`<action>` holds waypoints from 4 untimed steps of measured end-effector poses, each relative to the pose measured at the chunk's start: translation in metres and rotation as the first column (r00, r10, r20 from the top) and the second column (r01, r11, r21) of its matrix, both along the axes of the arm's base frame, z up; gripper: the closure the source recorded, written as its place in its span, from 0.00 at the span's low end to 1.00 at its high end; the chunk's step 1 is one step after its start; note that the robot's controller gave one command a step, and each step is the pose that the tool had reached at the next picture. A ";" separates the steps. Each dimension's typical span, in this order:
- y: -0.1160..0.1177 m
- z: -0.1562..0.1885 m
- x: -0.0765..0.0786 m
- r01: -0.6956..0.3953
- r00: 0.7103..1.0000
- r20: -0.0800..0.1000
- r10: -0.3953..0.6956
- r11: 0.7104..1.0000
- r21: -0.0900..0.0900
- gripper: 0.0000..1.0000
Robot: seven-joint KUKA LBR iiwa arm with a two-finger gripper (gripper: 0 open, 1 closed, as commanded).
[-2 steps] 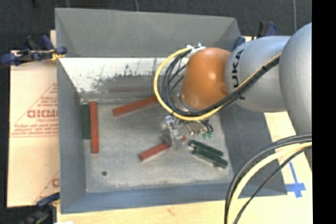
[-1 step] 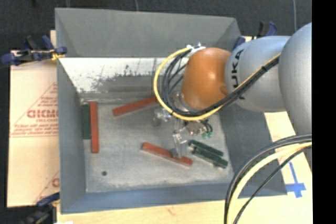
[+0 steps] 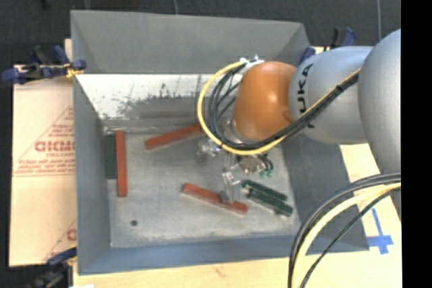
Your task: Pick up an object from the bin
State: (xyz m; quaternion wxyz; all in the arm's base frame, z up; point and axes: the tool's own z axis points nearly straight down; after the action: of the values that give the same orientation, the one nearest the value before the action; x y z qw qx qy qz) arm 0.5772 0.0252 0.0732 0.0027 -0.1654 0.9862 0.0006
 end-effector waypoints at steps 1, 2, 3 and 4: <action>0.003 -0.001 -0.043 -0.052 0.999 0.003 0.052 0.999 0.000 0.00; 0.038 -0.001 -0.043 0.090 0.996 -0.003 -0.090 0.996 -0.001 1.00; 0.038 -0.001 -0.043 0.090 0.996 -0.004 -0.090 0.996 -0.001 1.00; 0.024 0.111 -0.081 0.074 0.997 0.003 -0.074 0.997 -0.002 0.00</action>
Offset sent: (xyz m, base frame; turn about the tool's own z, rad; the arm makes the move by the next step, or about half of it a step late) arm -0.0440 0.0384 -0.0020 0.0899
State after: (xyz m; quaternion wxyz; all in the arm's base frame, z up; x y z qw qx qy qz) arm 0.4963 0.0495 0.1844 0.0042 -0.1289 0.9917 -0.0008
